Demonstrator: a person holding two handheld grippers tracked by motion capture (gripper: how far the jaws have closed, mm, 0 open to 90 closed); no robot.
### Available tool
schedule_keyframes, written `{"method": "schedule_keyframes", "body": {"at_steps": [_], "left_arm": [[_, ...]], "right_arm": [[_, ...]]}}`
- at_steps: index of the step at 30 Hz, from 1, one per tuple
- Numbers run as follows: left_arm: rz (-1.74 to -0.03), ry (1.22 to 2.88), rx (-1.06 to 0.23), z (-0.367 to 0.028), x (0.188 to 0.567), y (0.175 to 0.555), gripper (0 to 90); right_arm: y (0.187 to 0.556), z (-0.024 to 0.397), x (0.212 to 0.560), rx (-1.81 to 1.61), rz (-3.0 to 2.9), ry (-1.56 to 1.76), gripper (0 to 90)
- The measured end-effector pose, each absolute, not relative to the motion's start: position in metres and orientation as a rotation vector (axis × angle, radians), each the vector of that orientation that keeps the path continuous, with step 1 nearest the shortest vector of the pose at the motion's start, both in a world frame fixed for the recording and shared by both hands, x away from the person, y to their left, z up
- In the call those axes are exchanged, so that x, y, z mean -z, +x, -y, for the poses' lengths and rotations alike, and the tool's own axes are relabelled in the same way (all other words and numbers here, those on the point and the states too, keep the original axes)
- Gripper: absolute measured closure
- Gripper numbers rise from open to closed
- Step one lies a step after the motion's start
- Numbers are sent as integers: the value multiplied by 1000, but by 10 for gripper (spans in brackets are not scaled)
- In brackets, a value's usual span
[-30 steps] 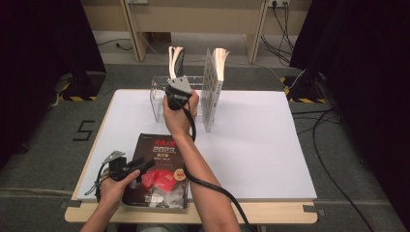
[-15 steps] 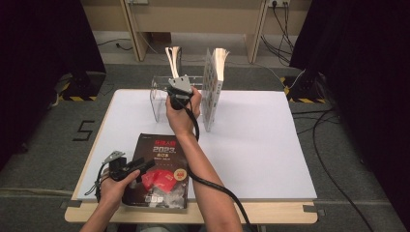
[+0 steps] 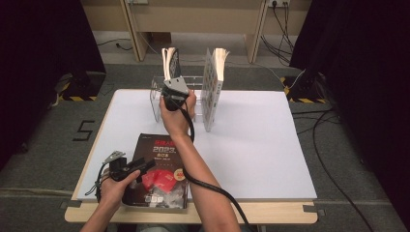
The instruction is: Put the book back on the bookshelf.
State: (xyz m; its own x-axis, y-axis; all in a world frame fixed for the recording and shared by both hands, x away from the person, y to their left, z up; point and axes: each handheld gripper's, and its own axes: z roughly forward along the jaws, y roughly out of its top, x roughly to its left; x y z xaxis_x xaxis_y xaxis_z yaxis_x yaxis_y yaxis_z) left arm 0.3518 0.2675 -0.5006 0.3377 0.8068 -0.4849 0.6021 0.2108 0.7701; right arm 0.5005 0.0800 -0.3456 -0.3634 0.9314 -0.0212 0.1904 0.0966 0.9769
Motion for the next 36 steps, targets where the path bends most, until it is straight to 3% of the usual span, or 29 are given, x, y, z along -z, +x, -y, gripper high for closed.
{"method": "schedule_keyframes", "body": {"at_steps": [4, 12, 32, 36], "left_arm": [[-1351, 1480, -233, -269, 500, 352, 368], [-1350, 1482, -233, -268, 500, 352, 367], [-1350, 1481, -231, -268, 500, 351, 367], [-1350, 1482, -230, -268, 501, 351, 367]], "right_arm": [[502, -80, 346, -1357, -1692, 1129, 662], [507, -77, 340, -1371, -1681, 1223, 727], [505, -84, 345, -1398, -1668, 1226, 626], [506, -84, 344, -1374, -1690, 1221, 674]]}}
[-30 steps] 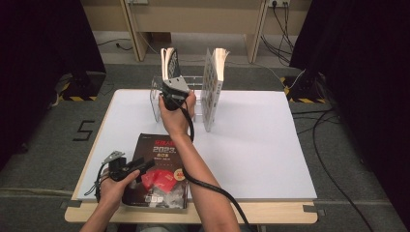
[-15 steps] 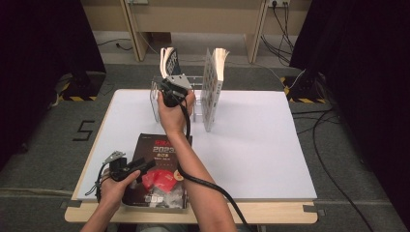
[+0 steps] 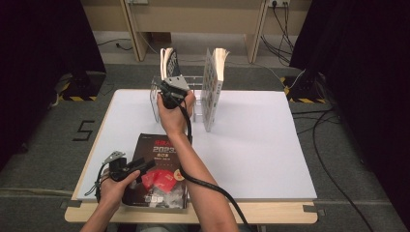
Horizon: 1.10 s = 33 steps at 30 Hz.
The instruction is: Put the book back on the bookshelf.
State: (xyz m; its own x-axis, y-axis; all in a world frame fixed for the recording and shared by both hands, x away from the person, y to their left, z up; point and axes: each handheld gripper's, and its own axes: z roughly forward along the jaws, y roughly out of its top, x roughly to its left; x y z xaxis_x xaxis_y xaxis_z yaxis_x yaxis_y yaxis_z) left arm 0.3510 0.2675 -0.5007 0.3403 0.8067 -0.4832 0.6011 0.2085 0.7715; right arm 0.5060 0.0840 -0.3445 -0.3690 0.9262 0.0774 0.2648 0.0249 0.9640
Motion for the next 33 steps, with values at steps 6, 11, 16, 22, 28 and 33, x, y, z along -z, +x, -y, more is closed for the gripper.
{"method": "schedule_keyframes", "body": {"at_steps": [6, 11, 16, 22, 28, 33], "left_arm": [[-1350, 1482, -229, -268, 501, 351, 367], [-1349, 1482, -229, -268, 501, 351, 368], [-1347, 1490, -228, -268, 502, 352, 368], [-1347, 1489, -223, -267, 502, 352, 368], [-1347, 1486, -225, -269, 502, 351, 368], [-1348, 1485, -225, -268, 502, 351, 368]], "right_arm": [[504, -80, 339, -1259, -1672, 1210, 750], [504, -66, 336, -1232, -1651, 1221, 764], [505, -51, 335, -1227, -1607, 1212, 766], [507, -38, 328, -1246, -1573, 1236, 767], [504, -35, 328, -1238, -1522, 1246, 766], [500, -35, 332, -1228, -1507, 1252, 764]]}}
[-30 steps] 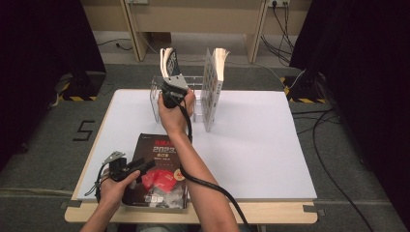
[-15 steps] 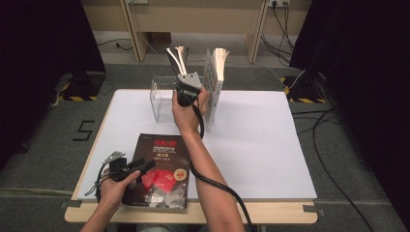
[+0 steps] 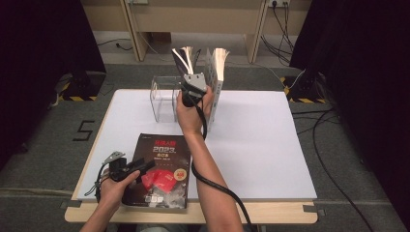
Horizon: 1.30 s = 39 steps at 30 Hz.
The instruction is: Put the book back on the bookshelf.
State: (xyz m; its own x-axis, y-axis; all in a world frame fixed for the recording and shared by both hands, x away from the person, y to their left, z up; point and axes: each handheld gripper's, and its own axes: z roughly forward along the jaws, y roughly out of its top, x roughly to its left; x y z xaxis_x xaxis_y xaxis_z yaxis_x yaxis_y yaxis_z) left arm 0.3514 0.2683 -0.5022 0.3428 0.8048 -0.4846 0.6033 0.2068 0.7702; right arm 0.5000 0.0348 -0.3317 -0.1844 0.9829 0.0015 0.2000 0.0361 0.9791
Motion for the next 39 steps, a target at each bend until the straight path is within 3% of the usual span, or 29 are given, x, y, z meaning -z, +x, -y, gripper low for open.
{"method": "schedule_keyframes", "body": {"at_steps": [11, 30, 34, 39], "left_arm": [[-1345, 1484, -227, -266, 502, 351, 368], [-1344, 1484, -228, -266, 502, 352, 368], [-1342, 1487, -226, -265, 502, 351, 367], [-1341, 1486, -227, -267, 502, 352, 368]], "right_arm": [[496, -26, 328, -1211, -1581, 1331, 748], [518, -21, 305, -1185, -1699, 1365, 643], [527, -25, 304, -1144, -1725, 1376, 654], [532, -25, 301, -1101, -1748, 1431, 750]]}}
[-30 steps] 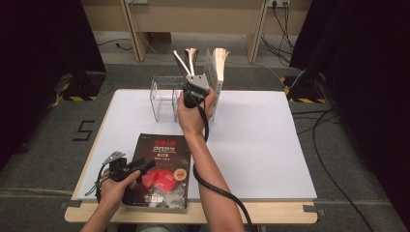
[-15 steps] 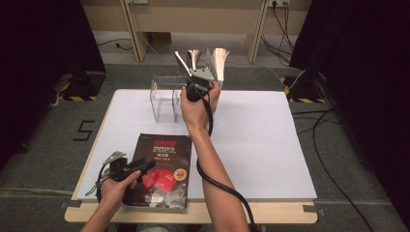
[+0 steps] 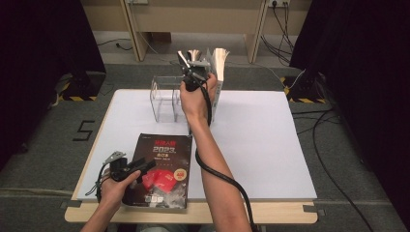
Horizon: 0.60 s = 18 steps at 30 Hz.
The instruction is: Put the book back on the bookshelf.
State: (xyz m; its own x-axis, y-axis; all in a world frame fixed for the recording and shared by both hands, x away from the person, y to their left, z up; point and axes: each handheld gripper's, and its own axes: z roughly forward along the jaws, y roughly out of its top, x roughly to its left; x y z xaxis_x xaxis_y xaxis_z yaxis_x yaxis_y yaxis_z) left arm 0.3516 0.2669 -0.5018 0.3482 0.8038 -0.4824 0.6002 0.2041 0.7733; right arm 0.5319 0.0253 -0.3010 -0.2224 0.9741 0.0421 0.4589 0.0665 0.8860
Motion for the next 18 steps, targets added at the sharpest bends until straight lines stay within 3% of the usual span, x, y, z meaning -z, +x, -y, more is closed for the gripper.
{"method": "schedule_keyframes", "body": {"at_steps": [18], "left_arm": [[-1347, 1473, -229, -271, 502, 352, 367]], "right_arm": [[531, -27, 306, -1208, -1608, 1376, 767]]}}
